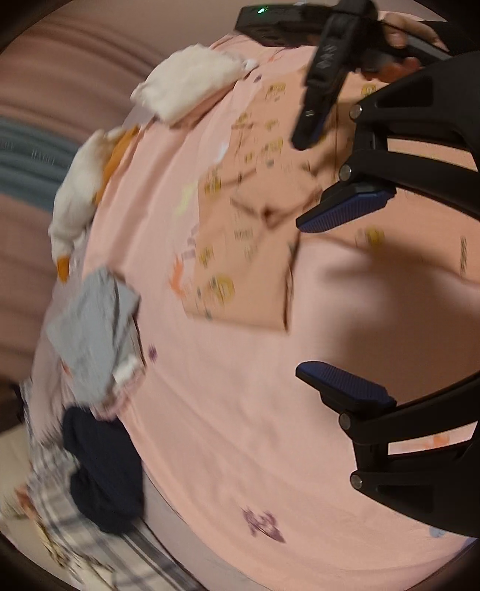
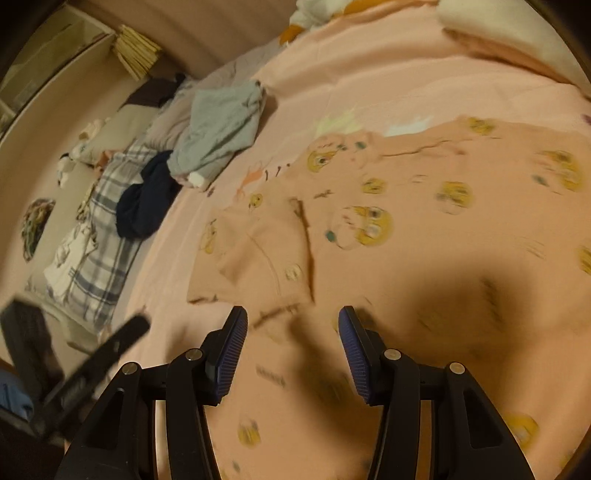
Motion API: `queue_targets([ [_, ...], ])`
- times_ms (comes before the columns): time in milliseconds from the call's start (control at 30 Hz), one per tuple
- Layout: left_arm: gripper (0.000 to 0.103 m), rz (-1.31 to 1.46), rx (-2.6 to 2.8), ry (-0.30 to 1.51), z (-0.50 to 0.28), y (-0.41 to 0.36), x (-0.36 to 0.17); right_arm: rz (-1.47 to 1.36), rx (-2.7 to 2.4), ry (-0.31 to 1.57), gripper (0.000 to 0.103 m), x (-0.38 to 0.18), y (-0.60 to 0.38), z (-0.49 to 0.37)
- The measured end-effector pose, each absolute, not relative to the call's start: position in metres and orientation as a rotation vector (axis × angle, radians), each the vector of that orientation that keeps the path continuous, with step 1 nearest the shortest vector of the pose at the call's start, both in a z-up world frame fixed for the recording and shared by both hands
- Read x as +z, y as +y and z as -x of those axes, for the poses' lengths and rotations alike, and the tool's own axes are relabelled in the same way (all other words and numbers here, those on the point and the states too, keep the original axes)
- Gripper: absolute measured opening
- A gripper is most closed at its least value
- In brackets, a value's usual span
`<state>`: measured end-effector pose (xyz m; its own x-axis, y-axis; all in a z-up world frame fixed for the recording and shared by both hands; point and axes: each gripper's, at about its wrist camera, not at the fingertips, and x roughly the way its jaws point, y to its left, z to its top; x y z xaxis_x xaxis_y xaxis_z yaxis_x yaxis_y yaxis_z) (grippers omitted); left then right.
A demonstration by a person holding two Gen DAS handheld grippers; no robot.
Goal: Fold small clothes
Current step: 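Fold the held sleeve across the body and open the left gripper, then grasp the side edge of the pajama top with the right gripper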
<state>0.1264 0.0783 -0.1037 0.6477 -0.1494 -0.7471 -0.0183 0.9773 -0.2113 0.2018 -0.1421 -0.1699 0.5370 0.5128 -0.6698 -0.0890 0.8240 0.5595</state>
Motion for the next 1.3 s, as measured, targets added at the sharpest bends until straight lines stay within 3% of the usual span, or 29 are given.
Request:
queue_targets([
  [267,0.072,0.249,-0.051,0.867,-0.121,0.103,-0.109,-0.481,0.334,0.917,0.052,-0.164,-0.134,-0.208],
  [633,0.072,0.257,-0.076,0.876,-0.12,0.102,-0.115,0.022,0.41,0.873,0.051,-0.172,-0.063,-0.181],
  [700,0.072,0.258,-0.075,0.881,-0.12,0.104,-0.116,0.021,0.4,0.874,0.043,-0.172,-0.065,-0.186],
  [767,0.072,0.262,-0.073,0.885,-0.12,0.105,-0.118,-0.03,0.399,0.885,0.021,-0.171,-0.076,-0.193],
  [833,0.072,0.265,-0.072,0.888,-0.121,0.104,-0.12,-0.148,0.417,0.89,0.009,-0.167,-0.091,-0.196],
  [1033,0.072,0.269,-0.082,0.895,-0.123,0.101,-0.122,-0.641,0.369,0.807,0.008,-0.169,-0.178,-0.191],
  [1167,0.072,0.262,-0.088,0.901,-0.125,0.096,-0.124,-0.76,0.342,0.832,0.009,-0.188,-0.211,-0.185],
  [1200,0.072,0.262,-0.089,0.902,-0.125,0.096,-0.124,-0.787,0.339,0.85,0.01,-0.195,-0.216,-0.187],
  [1300,0.072,0.256,-0.086,0.901,-0.125,0.093,-0.124,-0.864,0.348,0.85,0.03,-0.205,-0.223,-0.186],
])
